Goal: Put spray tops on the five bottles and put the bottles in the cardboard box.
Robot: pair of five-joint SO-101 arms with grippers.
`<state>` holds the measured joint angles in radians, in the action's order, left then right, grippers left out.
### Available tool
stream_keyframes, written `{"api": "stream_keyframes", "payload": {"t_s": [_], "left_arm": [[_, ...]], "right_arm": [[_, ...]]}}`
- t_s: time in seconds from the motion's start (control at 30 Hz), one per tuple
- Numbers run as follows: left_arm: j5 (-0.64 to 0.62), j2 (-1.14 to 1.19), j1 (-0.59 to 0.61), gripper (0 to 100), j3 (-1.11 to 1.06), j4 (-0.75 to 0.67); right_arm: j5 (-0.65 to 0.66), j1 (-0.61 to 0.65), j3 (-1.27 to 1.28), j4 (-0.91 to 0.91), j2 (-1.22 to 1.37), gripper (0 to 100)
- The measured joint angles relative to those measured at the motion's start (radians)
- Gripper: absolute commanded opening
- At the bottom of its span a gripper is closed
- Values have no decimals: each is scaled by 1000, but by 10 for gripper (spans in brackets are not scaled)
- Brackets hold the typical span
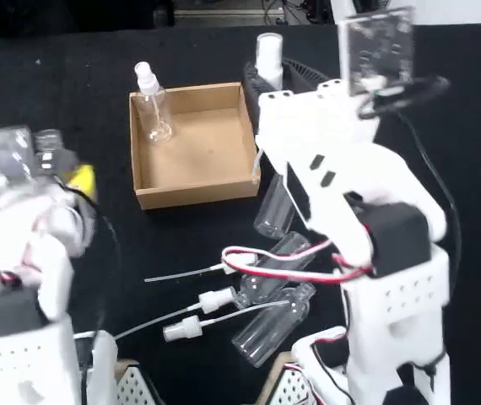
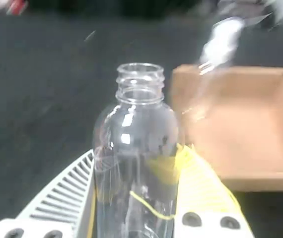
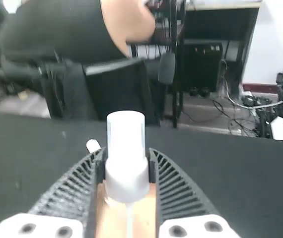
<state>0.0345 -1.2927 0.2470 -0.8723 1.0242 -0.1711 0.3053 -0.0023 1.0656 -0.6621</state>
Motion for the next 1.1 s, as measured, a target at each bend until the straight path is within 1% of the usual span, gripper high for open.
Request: {"api": "stream_keyframes", "payload": {"t_s": [0.1,0.27,0.43,0.5,0.57,0.67,0.77,0.93,1.1], "left_arm": [[-26,-147,-115,29,-120,-91],[-28,-350,-293,29,-316,-221],[-28,-483,-420,29,-491,-345],[-28,-514,-470,30,-557,-408],[-28,-522,-516,30,-618,-479],[-31,-522,-552,30,-701,-578],[-34,-522,-582,30,-766,-666],[-35,-522,-585,30,-798,-786],[-35,-522,-592,30,-806,-816]], "right_arm": [[-29,2,0,-57,-35,11],[-43,-5,58,-147,-54,11],[-49,-5,89,-199,-55,11],[-84,-3,89,-203,-55,11],[-126,25,91,-203,-55,12],[-143,94,91,-204,-55,12],[-135,133,91,-209,-55,12],[-123,186,98,-241,-55,12],[-123,186,235,-387,-55,12]]}}
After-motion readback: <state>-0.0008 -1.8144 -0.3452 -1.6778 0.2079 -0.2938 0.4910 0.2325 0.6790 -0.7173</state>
